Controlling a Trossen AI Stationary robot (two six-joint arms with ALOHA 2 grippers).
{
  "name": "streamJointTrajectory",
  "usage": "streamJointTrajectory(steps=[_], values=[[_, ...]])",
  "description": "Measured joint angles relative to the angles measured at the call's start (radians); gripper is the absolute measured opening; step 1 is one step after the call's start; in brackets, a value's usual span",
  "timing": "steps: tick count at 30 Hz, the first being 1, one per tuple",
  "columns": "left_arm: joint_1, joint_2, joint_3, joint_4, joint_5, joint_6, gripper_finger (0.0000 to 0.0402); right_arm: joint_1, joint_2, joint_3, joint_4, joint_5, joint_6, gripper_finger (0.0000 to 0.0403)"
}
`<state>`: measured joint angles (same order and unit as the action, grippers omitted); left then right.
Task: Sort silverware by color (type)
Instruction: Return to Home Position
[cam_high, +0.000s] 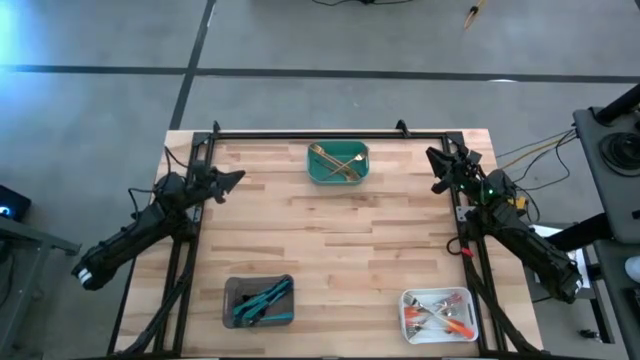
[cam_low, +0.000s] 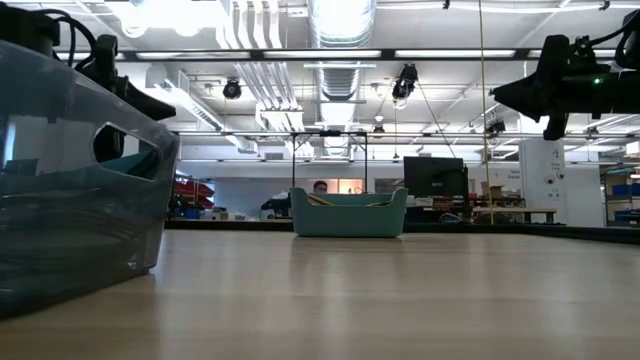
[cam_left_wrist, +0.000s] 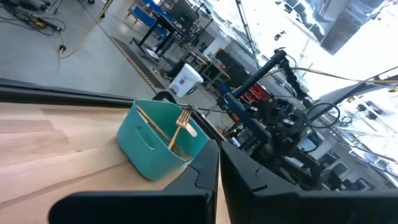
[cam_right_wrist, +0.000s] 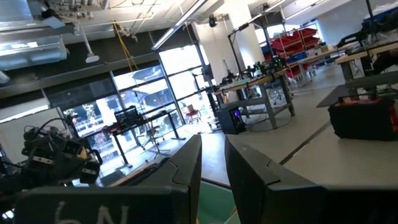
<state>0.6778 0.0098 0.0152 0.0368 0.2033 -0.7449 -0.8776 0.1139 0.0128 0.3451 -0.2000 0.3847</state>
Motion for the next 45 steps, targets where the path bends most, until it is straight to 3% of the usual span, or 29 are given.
streamJointTrajectory(steps=[12,17,24,45], values=[[0.000,-0.002,0.003,-0.003,-0.004,0.003,0.0000,0.000,0.002,0.000,0.000,0.000,0.000,0.0063],[0.000,-0.003,0.003,-0.002,-0.083,0.003,0.0000,0.000,0.002,0.000,0.000,0.000,0.000,0.0063],[0.000,-0.004,0.004,-0.025,-0.117,0.032,0.0000,0.000,0.002,0.000,0.000,0.000,0.000,0.0063],[0.000,-0.005,0.005,-0.029,-0.108,0.052,0.0000,0.000,0.003,0.000,0.000,0.000,0.000,0.0063]])
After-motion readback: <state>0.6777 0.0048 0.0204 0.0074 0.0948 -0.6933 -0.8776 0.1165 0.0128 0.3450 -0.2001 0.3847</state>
